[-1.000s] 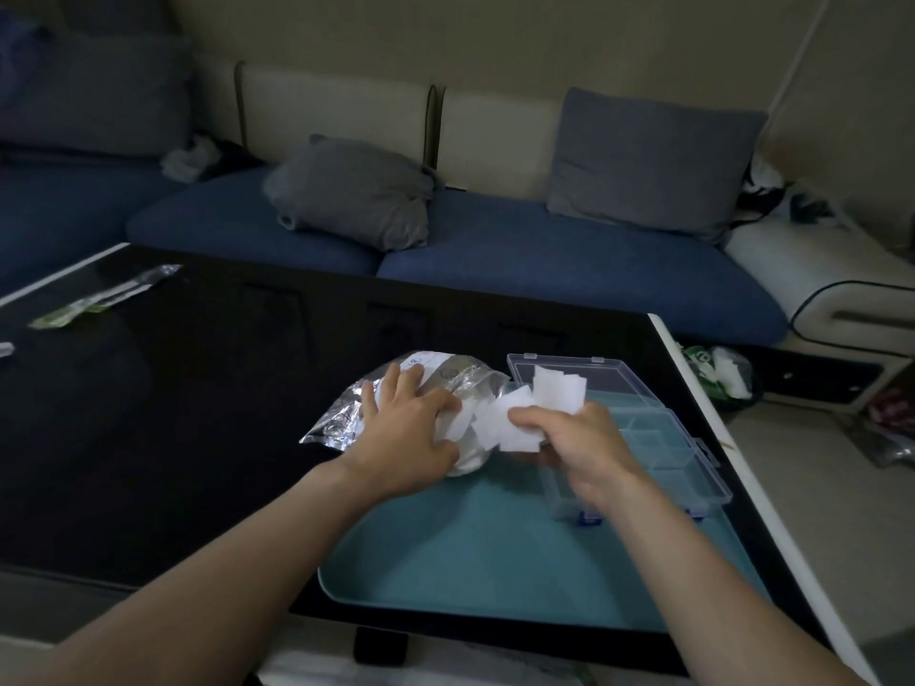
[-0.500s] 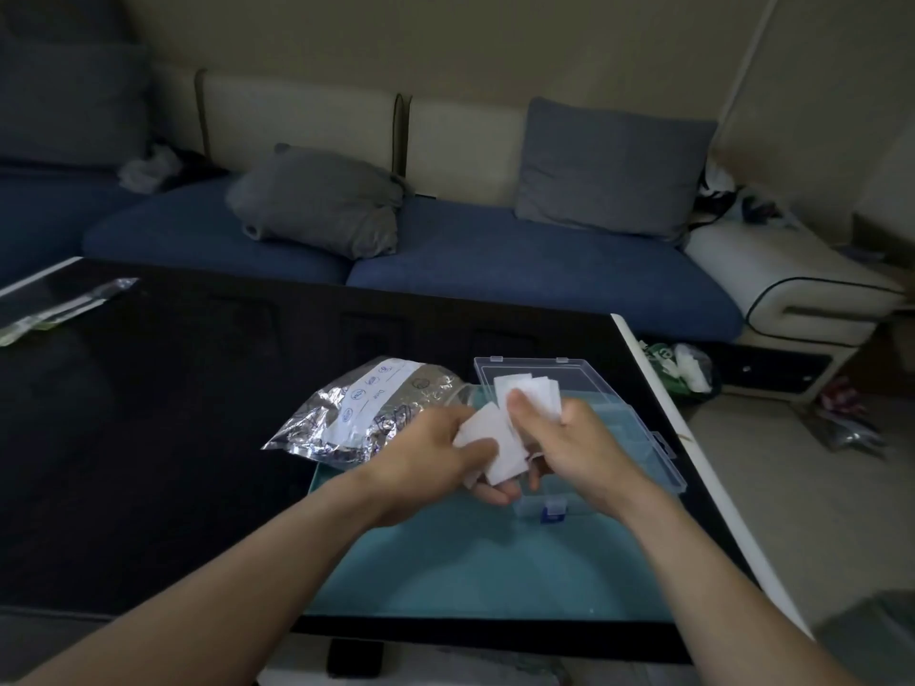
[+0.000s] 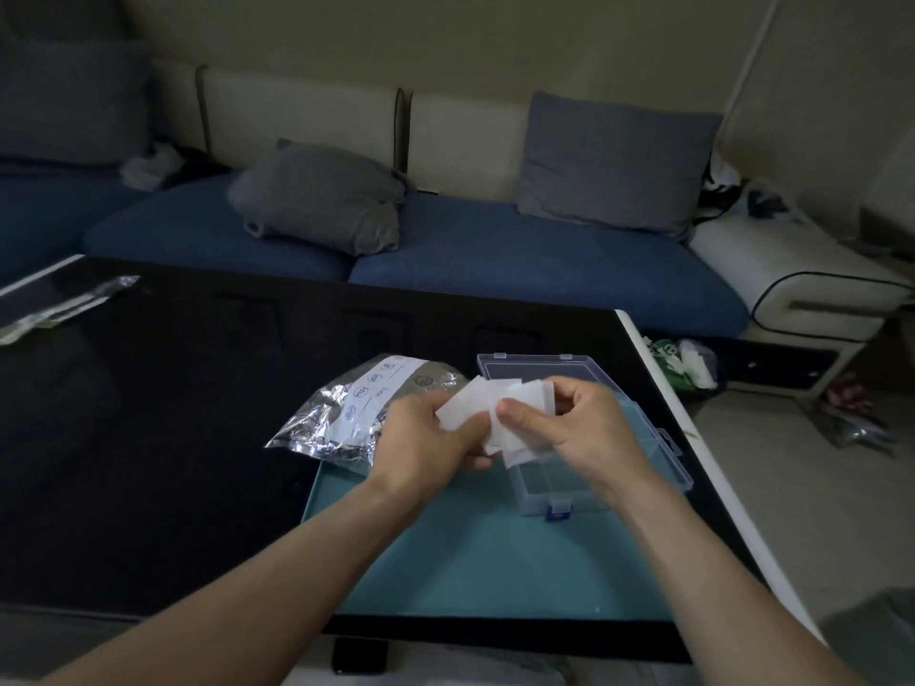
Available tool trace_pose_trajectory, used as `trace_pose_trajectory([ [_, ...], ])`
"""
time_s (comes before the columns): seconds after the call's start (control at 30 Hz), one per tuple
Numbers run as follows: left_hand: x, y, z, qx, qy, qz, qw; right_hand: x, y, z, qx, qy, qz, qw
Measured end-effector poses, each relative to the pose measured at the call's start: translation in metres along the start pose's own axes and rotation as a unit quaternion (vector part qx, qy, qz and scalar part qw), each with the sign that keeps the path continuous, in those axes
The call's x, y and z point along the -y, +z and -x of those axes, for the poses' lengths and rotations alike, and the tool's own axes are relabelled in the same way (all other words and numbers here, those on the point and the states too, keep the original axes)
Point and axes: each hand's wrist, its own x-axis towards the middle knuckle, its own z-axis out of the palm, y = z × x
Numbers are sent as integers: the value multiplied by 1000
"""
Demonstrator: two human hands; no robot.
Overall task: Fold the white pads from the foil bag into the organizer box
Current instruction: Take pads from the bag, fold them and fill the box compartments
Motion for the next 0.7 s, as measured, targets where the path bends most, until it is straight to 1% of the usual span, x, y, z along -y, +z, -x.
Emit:
trace_pose_trajectory([
  [0.07,-2,2,2,21,4,46,999,1,-1,-1,-2,-5,-17,1000],
  [0.17,-3,5,2,75,-6,125,989,2,-7,-3,7,19,-33,999],
  [0.27,-3,5,2,103,-19,167,980,2,-13,-6,-21,31,-55,998],
  [0.33,0,6,2,80,-16,168,982,5,-12,-7,-46,57,-146,987],
  [0.4,1,8,2,19,-17,179,983,10,-10,-7,-52,97,-269,957],
  [0.47,3,9,-1,-44,-27,205,977,15,-3,-5,-42,119,-331,935],
  [0.53,0,11,-1,-78,-31,226,971,18,10,0,-31,135,-336,932],
  [0.6,-4,14,0,-93,-20,196,976,16,23,3,-33,150,-315,937],
  [0.63,-5,16,1,-89,-15,177,980,13,29,4,-39,155,-304,939],
  [0.7,-5,20,2,-69,-14,180,981,7,38,3,-73,153,-274,947],
])
